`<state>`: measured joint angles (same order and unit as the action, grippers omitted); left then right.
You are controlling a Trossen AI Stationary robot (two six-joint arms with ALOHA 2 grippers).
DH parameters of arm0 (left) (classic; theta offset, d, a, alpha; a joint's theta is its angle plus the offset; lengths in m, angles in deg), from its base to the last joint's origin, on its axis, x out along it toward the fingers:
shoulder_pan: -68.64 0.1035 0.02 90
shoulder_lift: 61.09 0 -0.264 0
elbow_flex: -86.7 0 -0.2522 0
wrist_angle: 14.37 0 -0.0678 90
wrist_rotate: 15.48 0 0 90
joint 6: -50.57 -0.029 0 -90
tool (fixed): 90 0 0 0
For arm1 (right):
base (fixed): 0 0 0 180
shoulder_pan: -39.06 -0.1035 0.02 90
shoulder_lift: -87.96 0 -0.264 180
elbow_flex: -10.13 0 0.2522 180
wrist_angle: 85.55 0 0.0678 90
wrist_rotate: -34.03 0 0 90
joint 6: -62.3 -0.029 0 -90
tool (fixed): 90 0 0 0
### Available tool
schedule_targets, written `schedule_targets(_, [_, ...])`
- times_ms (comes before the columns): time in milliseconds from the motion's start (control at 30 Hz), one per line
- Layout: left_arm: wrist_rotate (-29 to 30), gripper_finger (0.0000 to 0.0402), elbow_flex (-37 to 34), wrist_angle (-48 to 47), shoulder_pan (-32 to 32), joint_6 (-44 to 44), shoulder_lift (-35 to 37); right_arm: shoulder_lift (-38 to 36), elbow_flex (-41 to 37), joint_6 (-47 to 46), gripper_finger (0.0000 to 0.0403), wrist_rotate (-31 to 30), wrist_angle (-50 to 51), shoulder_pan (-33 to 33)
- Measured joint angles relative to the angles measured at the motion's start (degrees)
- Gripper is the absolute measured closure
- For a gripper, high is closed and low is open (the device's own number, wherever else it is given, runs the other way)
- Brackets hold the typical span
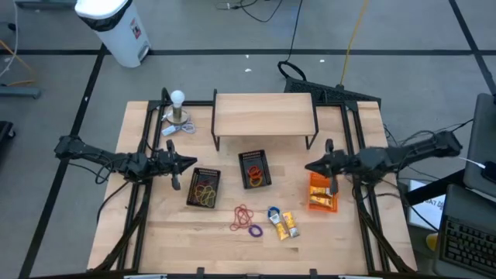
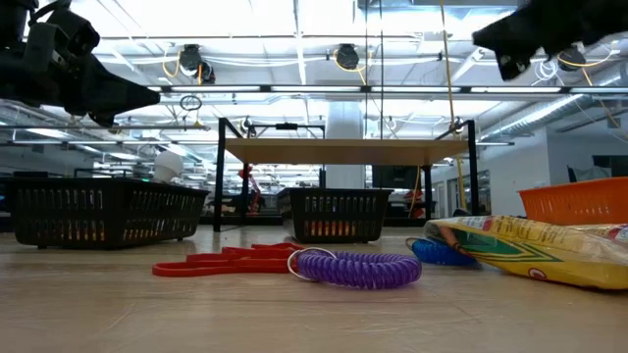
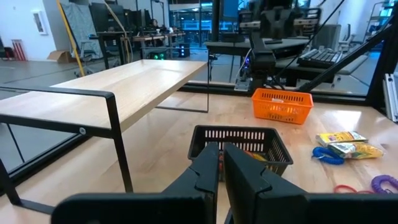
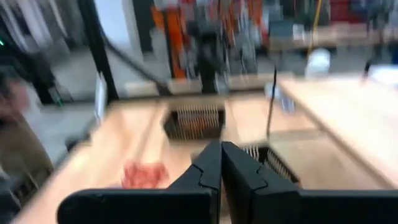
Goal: Pick & Place Office Desk Supplies
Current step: Put the yellow crayon box into the orange bin
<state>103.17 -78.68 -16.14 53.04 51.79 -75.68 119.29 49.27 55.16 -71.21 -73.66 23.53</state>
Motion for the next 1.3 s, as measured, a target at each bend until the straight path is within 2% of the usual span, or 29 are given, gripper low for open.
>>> schedule_targets(133, [-0.02,0.0376,0.0,-0.24,-0.01,-0.78,0.0,16.52,14.28,-4.96,0.0403,-5.28,12.17,-5.34])
schedule_targets(333, [-0.09,0.0376,0.0,-0.29,-0.01,-2.28,-0.02,38.7,34.57,-18.86,0.0403,-5.48,34.25,-10.56])
schedule_targets(433, [-0.11,0.0376,0.0,-0.32,0.0,-2.49,-0.02,46.45,41.64,-25.46,0.0403,-1.4,41.88,-12.06])
schedule_targets(533, [-0.12,0.0376,0.0,-0.32,-0.01,-3.16,-0.01,52.67,46.45,-31.42,0.0397,4.54,44.49,-12.64])
schedule_targets(600, [-0.13,0.0376,0.0,-0.35,-0.01,-3.94,-0.02,55.91,48.06,-35.13,0.0378,8.88,45.03,-13.06])
schedule_targets(700, [-0.14,0.0376,0.0,-0.38,-0.01,-5.2,0.0,59.87,49.07,-42.1,0.033,13.67,44.81,-13.19])
schedule_targets(867, [-0.17,0.0376,0.0,-0.51,0.0,-6.61,0.0,64.38,49.07,-55.41,0.0222,15.27,45.6,-13.11])
schedule_targets(1000, [-0.17,0.0376,0.0,-0.81,-0.01,-6.93,0.0,66.16,49.07,-63.03,0.0164,12.36,45.55,-13.11])
schedule_targets(1133, [-0.2,0.0376,0.0,-1.41,-0.01,-6.69,0.0,68.16,49.07,-65.86,0.0151,12.23,45.59,-13.07])
schedule_targets(1300, [-0.26,0.0376,0.0,-2.67,0.0,-6.18,0.0,71.31,49.04,-68.59,0.0163,13.5,45.26,-13.89])
